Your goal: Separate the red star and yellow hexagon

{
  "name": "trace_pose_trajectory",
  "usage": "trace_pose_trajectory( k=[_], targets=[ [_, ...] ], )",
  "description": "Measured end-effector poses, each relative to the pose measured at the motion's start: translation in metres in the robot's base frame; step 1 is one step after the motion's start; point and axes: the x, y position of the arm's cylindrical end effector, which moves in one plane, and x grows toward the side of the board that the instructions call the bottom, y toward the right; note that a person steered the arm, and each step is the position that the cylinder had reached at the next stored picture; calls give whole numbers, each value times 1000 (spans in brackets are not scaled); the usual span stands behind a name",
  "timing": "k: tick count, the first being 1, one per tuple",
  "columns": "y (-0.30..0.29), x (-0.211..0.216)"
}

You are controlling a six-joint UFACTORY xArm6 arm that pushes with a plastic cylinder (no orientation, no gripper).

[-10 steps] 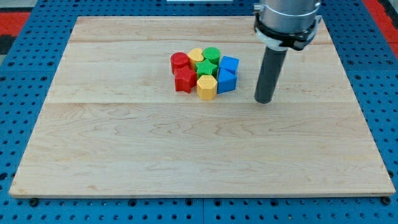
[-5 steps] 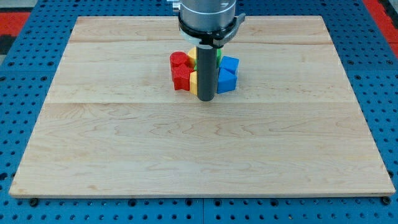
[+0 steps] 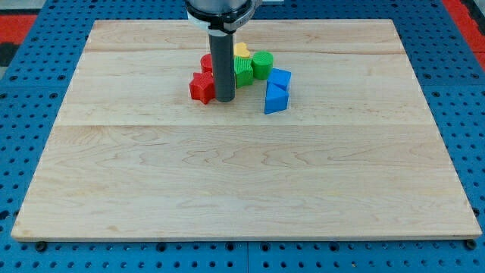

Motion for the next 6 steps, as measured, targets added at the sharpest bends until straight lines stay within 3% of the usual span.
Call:
trace_pose_trajectory(
  k=[3,6],
  targets=[
    [9,-6],
    [-39,-47]
  ],
)
